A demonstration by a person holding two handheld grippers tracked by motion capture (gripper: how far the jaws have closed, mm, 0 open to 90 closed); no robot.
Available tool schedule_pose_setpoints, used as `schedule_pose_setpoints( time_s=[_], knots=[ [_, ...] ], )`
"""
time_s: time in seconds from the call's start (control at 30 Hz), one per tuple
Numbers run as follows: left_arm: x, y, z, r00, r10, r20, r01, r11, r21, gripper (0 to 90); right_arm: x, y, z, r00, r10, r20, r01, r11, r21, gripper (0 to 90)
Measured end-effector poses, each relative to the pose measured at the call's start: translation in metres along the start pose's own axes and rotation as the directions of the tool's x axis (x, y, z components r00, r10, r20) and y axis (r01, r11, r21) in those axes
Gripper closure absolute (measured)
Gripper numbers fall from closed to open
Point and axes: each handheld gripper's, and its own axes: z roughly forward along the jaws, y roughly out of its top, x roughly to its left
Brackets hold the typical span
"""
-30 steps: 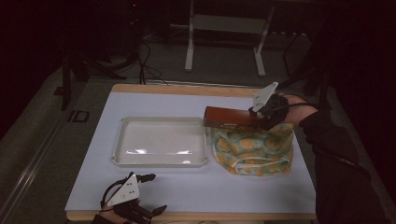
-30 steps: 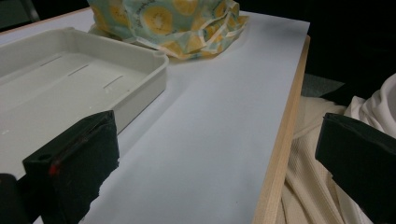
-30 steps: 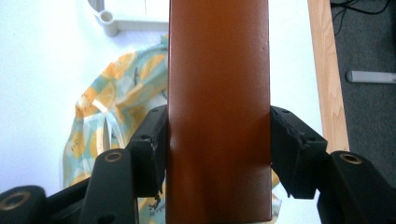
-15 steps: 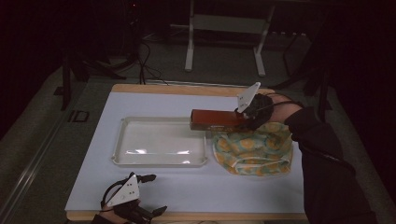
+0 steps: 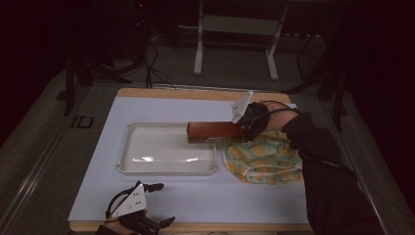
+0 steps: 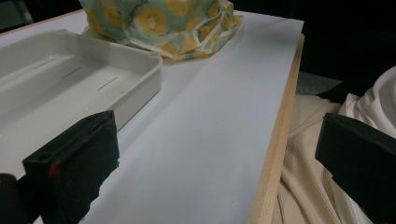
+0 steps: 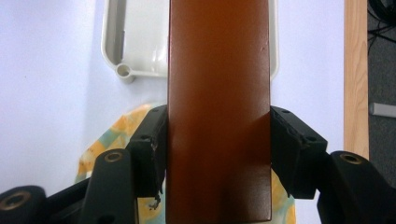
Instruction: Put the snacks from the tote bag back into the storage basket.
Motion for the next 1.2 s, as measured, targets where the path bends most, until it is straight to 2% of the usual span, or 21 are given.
schedule_pose_setpoints(
  time_s=[0.27,0.63,0.8,0.93,1.03,1.07,1.1,1.13,1.2],
  knots=[
    [-0.001,0.000,0.000,1.0000,0.008,0.002,-0.008,1.0000,0.006,0.0,0.004,0.017,0.017,0.9993,-0.032,-0.021,0.031,0.999,-0.012,43.1],
    [-0.001,0.000,0.000,1.0000,0.009,0.004,-0.009,1.0000,0.004,0.0,0.009,0.034,0.030,0.9972,-0.058,-0.047,0.056,0.997,-0.044,43.1],
    [-0.002,0.000,0.000,0.9998,0.017,0.005,-0.017,0.9998,0.009,0.0,0.010,0.042,0.031,0.9959,-0.083,-0.036,0.078,0.991,-0.104,43.1],
    [-0.002,0.000,0.000,0.9998,0.020,0.008,-0.020,0.9998,0.009,0.0,0.010,0.045,0.032,0.9958,-0.089,-0.024,0.085,0.989,-0.120,43.0],
    [-0.002,0.000,0.000,0.9997,0.023,0.009,-0.023,0.9997,0.009,0.0,0.010,0.047,0.033,0.9955,-0.091,-0.026,0.086,0.985,-0.150,43.1],
    [-0.002,0.000,0.000,0.9997,0.024,0.010,-0.024,0.9997,0.009,0.0,0.009,0.048,0.034,0.9950,-0.097,-0.025,0.091,0.980,-0.177,43.0],
    [-0.002,0.000,0.000,0.9997,0.024,0.010,-0.024,0.9997,0.009,0.0,0.009,0.048,0.034,0.9950,-0.097,-0.025,0.091,0.980,-0.177,43.0],
    [-0.002,0.000,0.000,0.9997,0.023,0.012,-0.023,0.9997,0.010,0.0,0.009,0.048,0.037,0.9959,-0.091,-0.003,0.089,0.978,-0.189,43.1],
    [-0.002,0.000,0.001,0.9996,0.023,0.014,-0.024,0.9997,0.012,0.0,0.008,0.048,0.041,0.9964,-0.085,0.007,0.085,0.975,-0.204,43.1]
  ],
)
